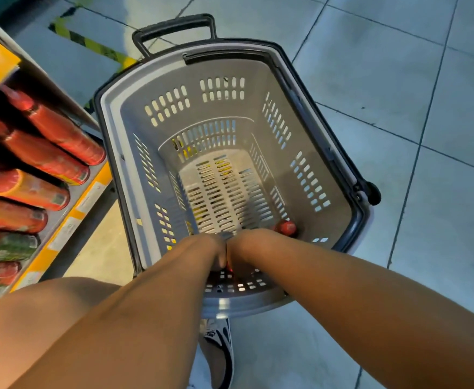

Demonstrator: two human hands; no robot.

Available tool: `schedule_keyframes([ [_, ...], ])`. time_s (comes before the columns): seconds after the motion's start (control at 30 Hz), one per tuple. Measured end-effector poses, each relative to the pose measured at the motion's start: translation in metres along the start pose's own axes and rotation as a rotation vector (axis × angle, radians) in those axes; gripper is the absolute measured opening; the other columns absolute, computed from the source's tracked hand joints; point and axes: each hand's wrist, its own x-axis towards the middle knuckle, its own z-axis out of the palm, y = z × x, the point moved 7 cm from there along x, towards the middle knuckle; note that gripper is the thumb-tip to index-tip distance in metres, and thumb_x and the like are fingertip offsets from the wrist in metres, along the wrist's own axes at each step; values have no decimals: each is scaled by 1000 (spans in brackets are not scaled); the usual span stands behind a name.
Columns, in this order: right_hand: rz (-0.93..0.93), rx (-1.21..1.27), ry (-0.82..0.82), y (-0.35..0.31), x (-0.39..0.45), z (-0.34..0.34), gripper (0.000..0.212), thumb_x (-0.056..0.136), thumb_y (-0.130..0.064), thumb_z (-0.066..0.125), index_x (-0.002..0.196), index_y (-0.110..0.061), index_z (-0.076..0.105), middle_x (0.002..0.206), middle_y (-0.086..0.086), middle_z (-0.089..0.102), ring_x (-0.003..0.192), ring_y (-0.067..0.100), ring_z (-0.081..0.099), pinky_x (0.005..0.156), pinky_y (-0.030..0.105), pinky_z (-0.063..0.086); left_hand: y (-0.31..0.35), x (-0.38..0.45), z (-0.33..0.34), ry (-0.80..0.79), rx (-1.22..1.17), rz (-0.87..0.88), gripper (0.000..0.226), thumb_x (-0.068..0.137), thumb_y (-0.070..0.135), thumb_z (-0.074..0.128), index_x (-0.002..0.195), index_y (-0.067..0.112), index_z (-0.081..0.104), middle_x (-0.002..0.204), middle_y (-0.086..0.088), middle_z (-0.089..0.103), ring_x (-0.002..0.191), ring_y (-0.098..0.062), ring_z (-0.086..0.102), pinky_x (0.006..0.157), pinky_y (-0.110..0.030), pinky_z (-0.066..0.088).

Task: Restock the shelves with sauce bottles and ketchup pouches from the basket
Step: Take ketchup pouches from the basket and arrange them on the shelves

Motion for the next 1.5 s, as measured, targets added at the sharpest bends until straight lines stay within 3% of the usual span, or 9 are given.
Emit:
schedule_keyframes([
  [0.27, -13, 182, -65, 7, -6, 1, 41, 102, -9, 57, 143, -5, 54, 134, 14, 59, 94, 16, 56, 80, 22, 48, -1, -5, -3, 77, -53, 61, 39, 90, 24, 67, 127, 14, 68, 125, -12, 69, 113, -32, 67, 97, -40, 56],
  [0.4, 72, 299, -124, 17, 2, 9, 48, 95, -8, 66, 141, -10, 52, 124, 18, 61, 95, 31, 72, 88, 43, 63, -9, -17, -17, 209, -202, 48, 36, 87, 21, 73, 122, 16, 70, 122, -8, 70, 113, -31, 66, 91, -35, 55],
  [0.53, 58, 331, -61, 15, 0, 7, 40, 96, -15, 68, 134, -13, 55, 120, 16, 62, 97, 30, 71, 87, 43, 64, -18, -32, -30, 371, -295, 42, 26, 83, 15, 73, 107, 24, 66, 114, -5, 68, 109, -30, 65, 85, -35, 52],
  [0.67, 76, 418, 43, 22, -4, 2, 21, 98, -31, 66, 115, -18, 65, 104, 8, 66, 84, 23, 72, 62, 32, 61, -23, -54, -44, 498, -321, 69, 14, 83, 21, 69, 93, 28, 62, 113, -4, 70, 107, -31, 65, 88, -37, 55],
  [0.8, 38, 352, 59, 25, -24, -5, 28, 99, -26, 60, 127, -21, 60, 97, 5, 64, 72, 21, 72, 67, 37, 63, -26, -84, -62, 654, -404, 101, 10, 88, 23, 61, 97, 27, 65, 111, -4, 68, 96, -28, 59, 81, -34, 51],
  [0.9, 12, 324, 103, 25, -43, -12, 12, 97, -27, 57, 103, -33, 64, 94, 15, 72, 65, 26, 70, 67, 48, 64, -30, -109, -71, 753, -513, 146, 5, 88, 24, 62, 89, 26, 57, 102, -2, 66, 93, -27, 59, 76, -31, 47],
  [1.13, -43, 526, 461, 33, -131, -41, 5, 96, -20, 64, 100, -23, 66, 87, -9, 65, 74, 8, 60, 69, 31, 52, -56, -185, -94, 1034, -768, 278, 22, 77, 23, 80, 91, 30, 65, 80, 8, 65, 86, -25, 64, 70, -30, 45],
  [1.4, 61, 550, 1036, 26, -228, -54, 18, 85, -27, 81, 90, -39, 68, 80, -4, 70, 73, 15, 66, 68, 36, 55, -112, -317, -83, 1350, -938, 435, 23, 78, 24, 85, 95, 31, 71, 76, 11, 66, 64, -5, 57, 59, -25, 42],
  [1.5, 55, 609, 1201, 11, -263, -60, 22, 84, -24, 84, 85, -41, 70, 75, -10, 70, 61, 7, 63, 61, 26, 51, -145, -379, -48, 1438, -1008, 471, 27, 81, 19, 86, 103, 31, 74, 84, 6, 71, 66, -13, 65, 59, -29, 52],
])
